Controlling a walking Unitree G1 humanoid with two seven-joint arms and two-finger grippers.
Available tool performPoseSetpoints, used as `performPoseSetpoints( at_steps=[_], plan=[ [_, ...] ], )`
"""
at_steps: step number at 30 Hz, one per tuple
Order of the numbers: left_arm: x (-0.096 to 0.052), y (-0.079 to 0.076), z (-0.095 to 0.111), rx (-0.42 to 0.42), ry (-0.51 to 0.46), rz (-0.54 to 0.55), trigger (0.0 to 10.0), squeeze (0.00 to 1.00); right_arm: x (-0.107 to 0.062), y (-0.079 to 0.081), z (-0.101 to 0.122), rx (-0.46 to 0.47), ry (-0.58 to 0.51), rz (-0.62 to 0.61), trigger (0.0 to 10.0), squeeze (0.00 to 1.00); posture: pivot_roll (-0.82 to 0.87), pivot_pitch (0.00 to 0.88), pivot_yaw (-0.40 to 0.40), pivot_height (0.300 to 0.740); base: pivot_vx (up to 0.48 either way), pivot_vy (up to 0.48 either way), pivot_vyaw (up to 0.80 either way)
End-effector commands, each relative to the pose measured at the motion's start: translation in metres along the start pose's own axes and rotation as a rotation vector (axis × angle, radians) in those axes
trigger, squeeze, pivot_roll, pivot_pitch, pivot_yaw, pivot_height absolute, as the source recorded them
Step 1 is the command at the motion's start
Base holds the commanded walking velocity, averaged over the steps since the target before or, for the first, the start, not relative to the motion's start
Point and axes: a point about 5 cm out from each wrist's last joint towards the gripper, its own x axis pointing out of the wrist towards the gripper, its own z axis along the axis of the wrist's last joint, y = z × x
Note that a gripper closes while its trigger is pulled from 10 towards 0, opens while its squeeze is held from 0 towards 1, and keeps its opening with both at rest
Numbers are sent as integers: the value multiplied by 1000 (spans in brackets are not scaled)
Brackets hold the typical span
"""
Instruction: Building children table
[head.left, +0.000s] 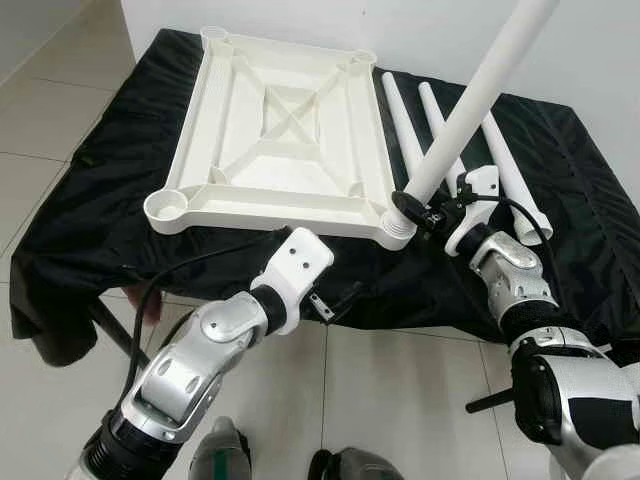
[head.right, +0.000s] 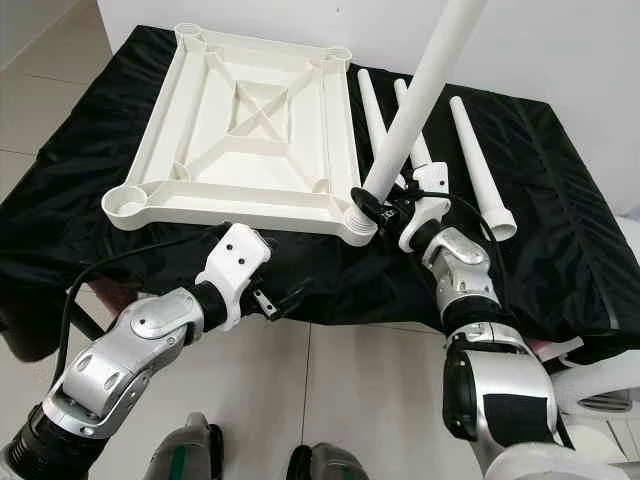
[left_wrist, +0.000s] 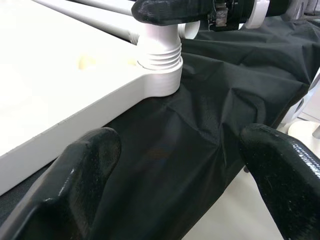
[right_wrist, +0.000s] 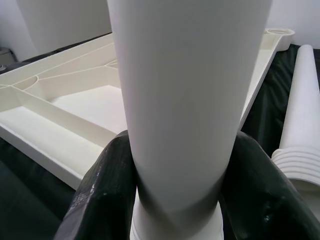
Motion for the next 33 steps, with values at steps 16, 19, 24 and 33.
performPoseSetpoints(
  at_steps=[16, 19, 24, 33],
  plan=[
    [-1, -7, 2, -9, -7, -50, 10000, 0, 10, 17, -1, 72, -80, -394, 10000, 0, 134, 77, -125, 740, 0, 0, 0],
    [-1, -7, 2, -9, -7, -50, 10000, 0, 9, 21, -1, 80, -80, -496, 10000, 0, 134, 77, -125, 740, 0, 0, 0],
    [0, -7, 1, -9, -7, -50, 10000, 0, 8, 29, -2, 88, -85, -596, 10000, 0, 135, 76, -127, 740, 0, 0, 0],
    [-1, -7, 2, -11, -10, -46, 10000, 0, 6, 64, -3, 77, -91, -773, 10000, 0, 138, 75, -128, 740, 0, 0, 0]
  ],
)
